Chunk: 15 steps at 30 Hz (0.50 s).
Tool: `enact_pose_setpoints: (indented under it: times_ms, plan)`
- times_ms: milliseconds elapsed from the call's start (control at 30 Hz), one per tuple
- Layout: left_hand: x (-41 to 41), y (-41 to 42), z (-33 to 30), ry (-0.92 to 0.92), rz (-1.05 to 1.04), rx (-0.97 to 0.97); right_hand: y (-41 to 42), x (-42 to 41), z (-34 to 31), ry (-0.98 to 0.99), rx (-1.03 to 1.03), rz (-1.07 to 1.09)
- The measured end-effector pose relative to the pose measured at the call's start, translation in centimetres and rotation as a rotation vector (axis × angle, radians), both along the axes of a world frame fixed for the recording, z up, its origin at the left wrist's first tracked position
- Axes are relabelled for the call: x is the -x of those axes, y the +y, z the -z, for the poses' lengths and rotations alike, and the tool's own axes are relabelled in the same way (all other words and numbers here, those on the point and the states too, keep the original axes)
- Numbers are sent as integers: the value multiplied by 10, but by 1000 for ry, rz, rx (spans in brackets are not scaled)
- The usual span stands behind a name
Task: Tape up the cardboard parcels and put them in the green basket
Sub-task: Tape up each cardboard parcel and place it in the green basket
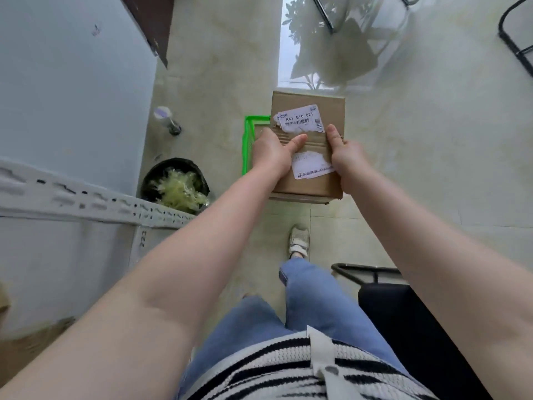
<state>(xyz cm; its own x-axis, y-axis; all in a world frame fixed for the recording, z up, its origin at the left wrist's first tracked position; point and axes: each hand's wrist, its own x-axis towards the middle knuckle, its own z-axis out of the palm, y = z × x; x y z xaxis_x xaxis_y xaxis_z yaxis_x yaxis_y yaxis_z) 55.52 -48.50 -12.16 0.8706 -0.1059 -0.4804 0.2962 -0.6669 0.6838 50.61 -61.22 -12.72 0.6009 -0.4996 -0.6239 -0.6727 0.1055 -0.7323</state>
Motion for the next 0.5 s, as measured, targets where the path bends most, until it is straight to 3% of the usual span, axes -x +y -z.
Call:
enact_pose_setpoints:
  times_ms: [267,500]
  plan:
    - [-84,-49,50,141,-107,-4,-52,-99,47,156,-4,-84]
    - [-153,-54,119,281,-71,15,-58,-165,120,254,51,-42]
